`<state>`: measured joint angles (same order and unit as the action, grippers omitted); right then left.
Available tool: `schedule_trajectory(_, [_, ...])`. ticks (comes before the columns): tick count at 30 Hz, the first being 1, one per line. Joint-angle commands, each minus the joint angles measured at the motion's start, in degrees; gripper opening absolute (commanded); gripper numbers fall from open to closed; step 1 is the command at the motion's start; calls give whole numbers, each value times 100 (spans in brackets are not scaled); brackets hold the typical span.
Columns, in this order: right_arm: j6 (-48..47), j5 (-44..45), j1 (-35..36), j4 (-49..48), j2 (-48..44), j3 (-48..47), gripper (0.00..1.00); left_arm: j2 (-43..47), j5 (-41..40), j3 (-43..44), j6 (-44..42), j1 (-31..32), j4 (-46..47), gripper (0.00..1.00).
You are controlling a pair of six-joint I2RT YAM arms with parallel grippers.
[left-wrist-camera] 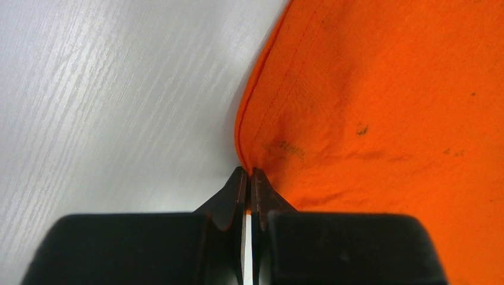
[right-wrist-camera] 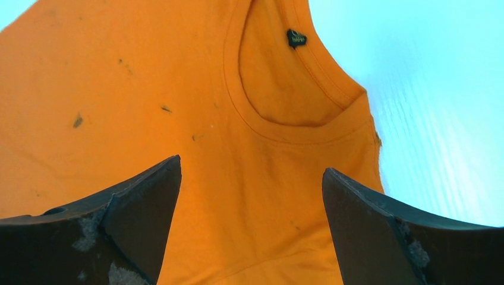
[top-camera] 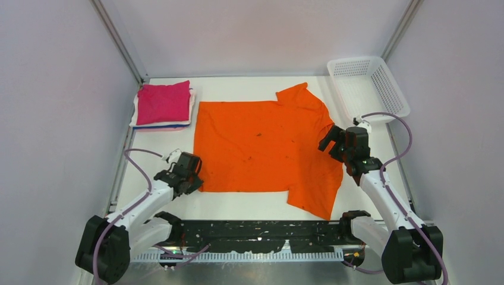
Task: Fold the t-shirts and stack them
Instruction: Grab the side of the flattened tshirt closest away from the robot with both arms
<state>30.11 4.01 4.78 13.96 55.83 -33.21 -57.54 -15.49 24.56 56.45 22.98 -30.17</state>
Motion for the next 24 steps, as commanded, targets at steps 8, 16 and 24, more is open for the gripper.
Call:
schedule_trajectory(8, [23,1112,1288,2889,-699,-770,98,789,11,-184,-371,13,-147,0])
schedule_trajectory(16, [1150,879,2287,4684,-1084,-453,100,1183,24,-305,-419,13,-92,0])
schedule_trajectory(24, [1099,532,2401,4768,-588,-349,87,1193,117,-320,-477,14,-207,0])
